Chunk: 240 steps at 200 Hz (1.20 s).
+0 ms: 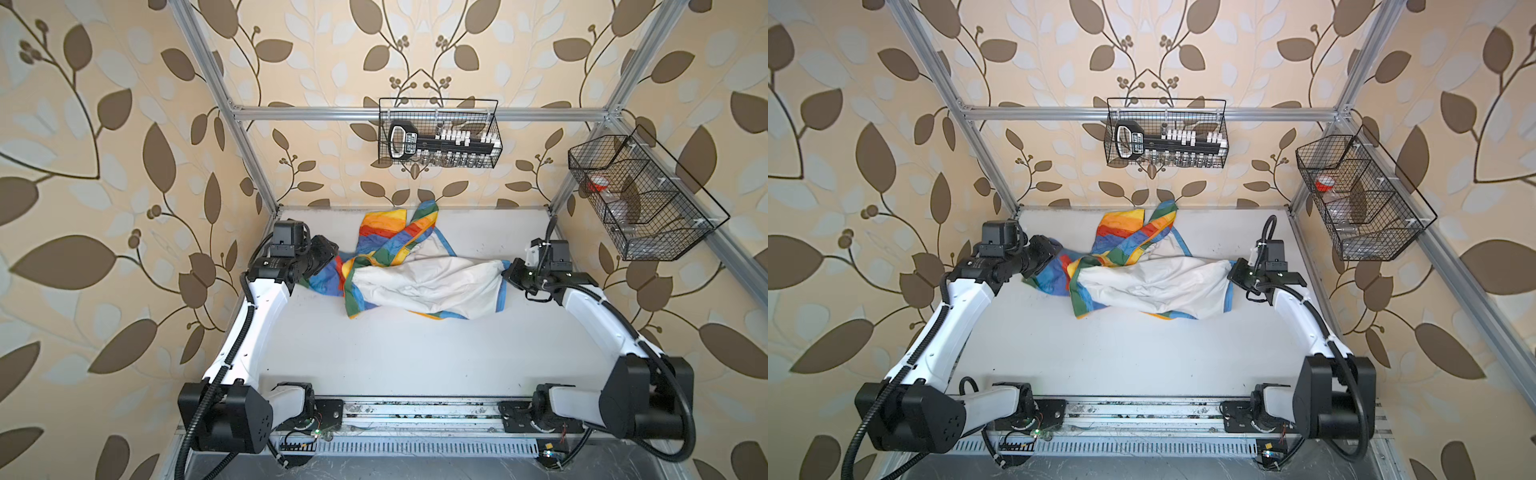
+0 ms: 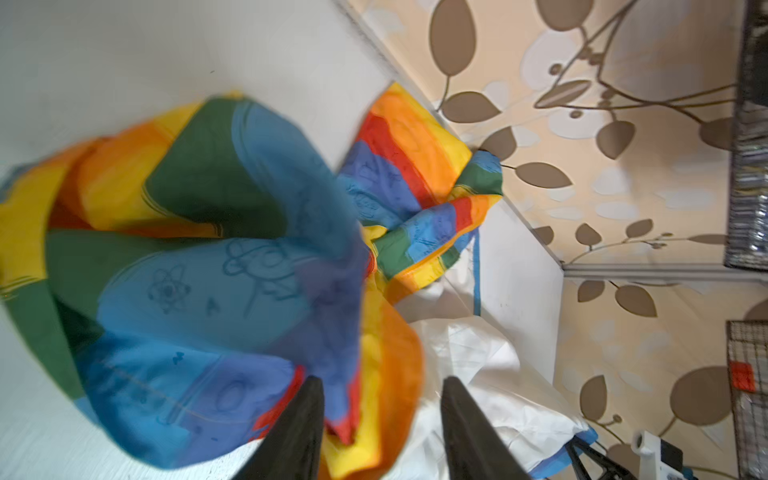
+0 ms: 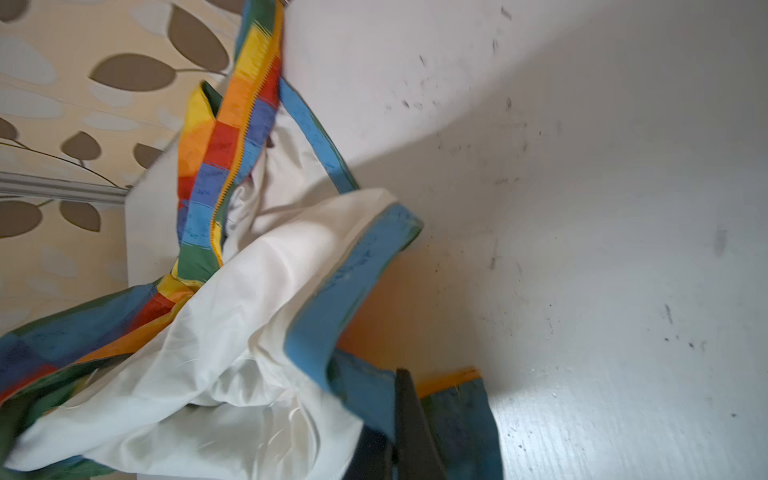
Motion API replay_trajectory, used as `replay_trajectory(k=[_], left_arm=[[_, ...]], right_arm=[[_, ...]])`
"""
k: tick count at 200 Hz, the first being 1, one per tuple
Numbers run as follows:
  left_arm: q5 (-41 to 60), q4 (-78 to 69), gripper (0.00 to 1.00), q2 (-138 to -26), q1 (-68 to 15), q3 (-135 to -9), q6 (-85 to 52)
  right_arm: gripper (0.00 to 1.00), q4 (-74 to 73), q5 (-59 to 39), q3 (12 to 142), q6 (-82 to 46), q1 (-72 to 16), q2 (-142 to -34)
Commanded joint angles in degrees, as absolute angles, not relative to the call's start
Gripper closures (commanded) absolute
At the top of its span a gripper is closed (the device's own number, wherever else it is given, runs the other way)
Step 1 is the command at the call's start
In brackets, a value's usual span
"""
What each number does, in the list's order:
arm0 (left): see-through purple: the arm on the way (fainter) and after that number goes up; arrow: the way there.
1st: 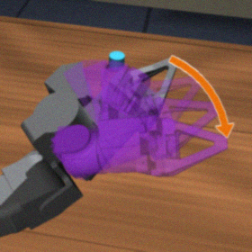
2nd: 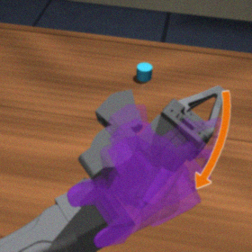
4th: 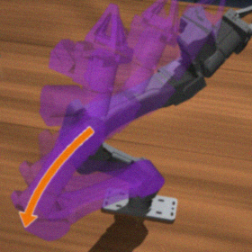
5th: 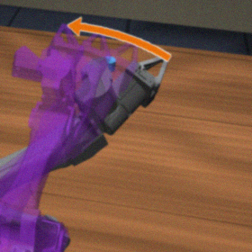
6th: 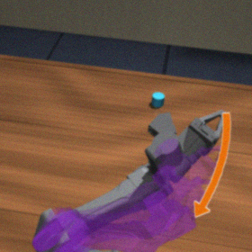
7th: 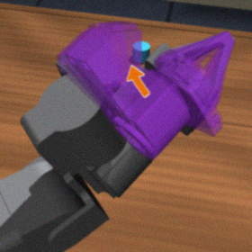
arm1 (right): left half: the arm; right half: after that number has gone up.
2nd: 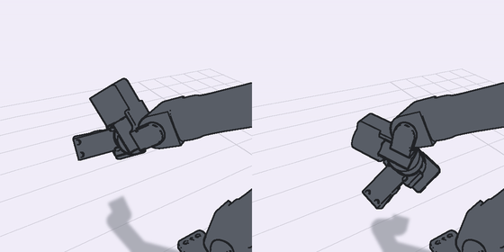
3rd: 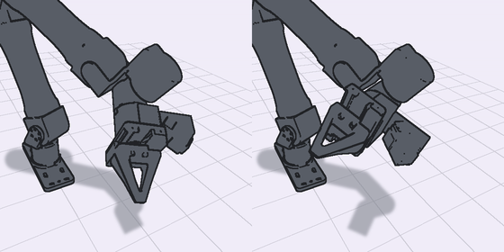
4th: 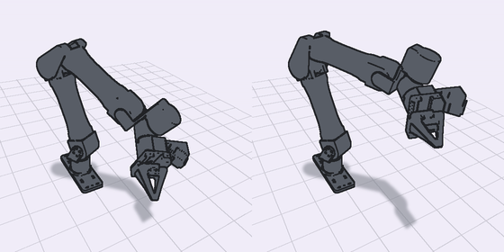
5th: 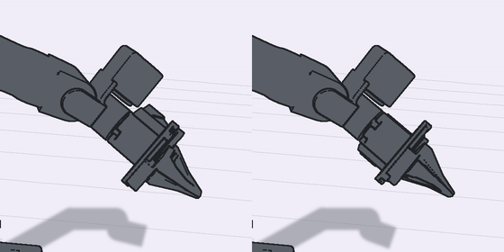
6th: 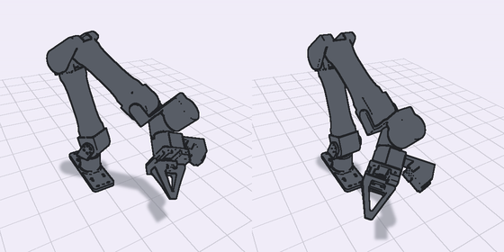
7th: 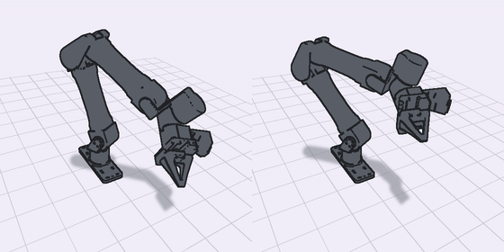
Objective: Zip up the jacket
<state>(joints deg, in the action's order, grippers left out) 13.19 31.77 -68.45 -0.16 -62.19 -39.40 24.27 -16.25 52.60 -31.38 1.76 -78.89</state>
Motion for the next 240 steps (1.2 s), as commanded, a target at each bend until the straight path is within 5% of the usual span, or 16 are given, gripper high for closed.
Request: replay_trajectory(k=[1,13,44,71,106,142,171,240], left_arm=[[6.9,31.1,0.38,-69.2,0.2,-60.2,-38.9],[7.0,33.1,0.34,-70.7,0.3,-61.1,-38.3],[12.0,35.8,0.04,-72.9,0.4,-61.2,-38.1],[17.2,29.3,0.03,-74.3,0.1,-55.5,-39.5],[18.5,29.1,0.11,-81.9,-5.5,-60.5,-33.0],[4.1,42.0,0.18,-98.7,-19.7,-81.5,-18.2],[-1.0,52.1,0.29,-111.0,-21.7,-94.2,-15.0],[-7.8,49.5,0.23,-105.6,-22.2,-81.6,-15.6]], right_arm=[[1.0,26.4,-16.9,56.7,-29.9,1.1,-86.6],[0.99,26.6,-17.3,57.9,-30.1,1.0,-89.8],[0.65,26.2,-10.5,55.5,-29.2,0.6,-87.0],[0.5,27.4,-1.3,53.6,-28.0,-1.3,-80.6],[0.32,27.2,-2.3,52.1,-26.9,-1.5,-76.9],[0.34,26.3,-6.1,52.2,-25.7,-7.7,-76.1],[0.36,27.7,-3.0,53.3,-26.8,-17.7,-75.5],[0.31,25.1,-2.4,50.7,-30.1,-27.7,-76.6]])
